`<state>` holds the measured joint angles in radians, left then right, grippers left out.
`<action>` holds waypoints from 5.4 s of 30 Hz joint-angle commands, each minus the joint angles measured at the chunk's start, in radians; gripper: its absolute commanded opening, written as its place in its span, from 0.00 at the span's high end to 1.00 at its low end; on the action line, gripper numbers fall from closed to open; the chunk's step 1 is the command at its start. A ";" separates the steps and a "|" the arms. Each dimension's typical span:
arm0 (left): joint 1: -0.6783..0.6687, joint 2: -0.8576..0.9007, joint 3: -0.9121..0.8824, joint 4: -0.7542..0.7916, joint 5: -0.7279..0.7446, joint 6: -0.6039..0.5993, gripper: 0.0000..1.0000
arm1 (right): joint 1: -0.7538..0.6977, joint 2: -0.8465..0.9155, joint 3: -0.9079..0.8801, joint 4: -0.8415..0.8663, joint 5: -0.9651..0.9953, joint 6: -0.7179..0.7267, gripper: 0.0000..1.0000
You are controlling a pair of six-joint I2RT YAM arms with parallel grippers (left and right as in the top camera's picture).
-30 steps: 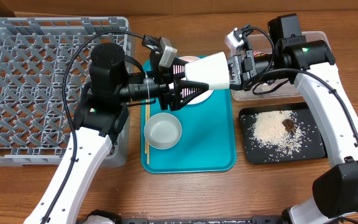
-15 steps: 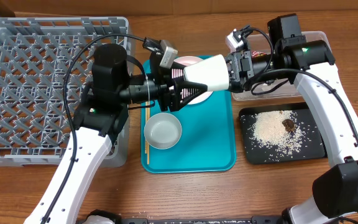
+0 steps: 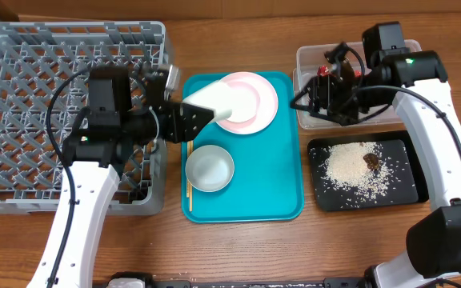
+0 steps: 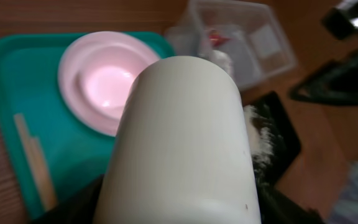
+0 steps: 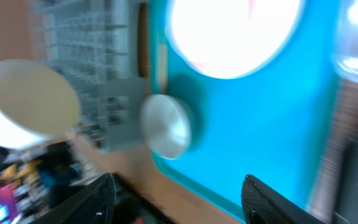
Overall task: Sort waste into correct bins and load items into the dishwasher
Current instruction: 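Carry the cup with the left gripper into the dish rack and release, then reach the left gripper to the white bowl and grasp its rim, then carry the white bowl into the dish rack and release it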
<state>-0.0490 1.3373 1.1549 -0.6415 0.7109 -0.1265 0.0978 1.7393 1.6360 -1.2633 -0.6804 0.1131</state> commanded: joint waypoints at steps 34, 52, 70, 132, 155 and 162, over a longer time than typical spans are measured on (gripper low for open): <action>0.496 0.247 0.170 -0.453 -0.679 -0.088 0.00 | -0.198 -0.126 0.064 -0.213 0.339 -0.043 0.33; 0.082 0.025 0.295 -0.409 -0.511 -0.053 0.00 | -0.198 -0.126 0.064 -0.228 0.339 -0.035 0.00; -0.502 0.486 0.261 -0.406 -0.634 -0.095 0.12 | -0.198 -0.126 0.064 -0.228 0.340 -0.035 0.00; 0.490 0.752 0.511 0.029 0.365 0.284 0.96 | -0.198 -0.126 0.064 -0.245 0.340 -0.035 0.00; 0.526 0.752 0.510 0.114 0.494 0.314 0.96 | -0.198 -0.126 0.064 -0.270 0.339 -0.035 0.03; 0.526 0.762 0.510 0.119 0.461 0.309 0.96 | -0.198 -0.126 0.064 -0.277 0.339 -0.034 0.04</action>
<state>0.4675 2.0712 1.6566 -0.5266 1.1522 0.1680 -0.1020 1.6279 1.6737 -1.5387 -0.3401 0.0780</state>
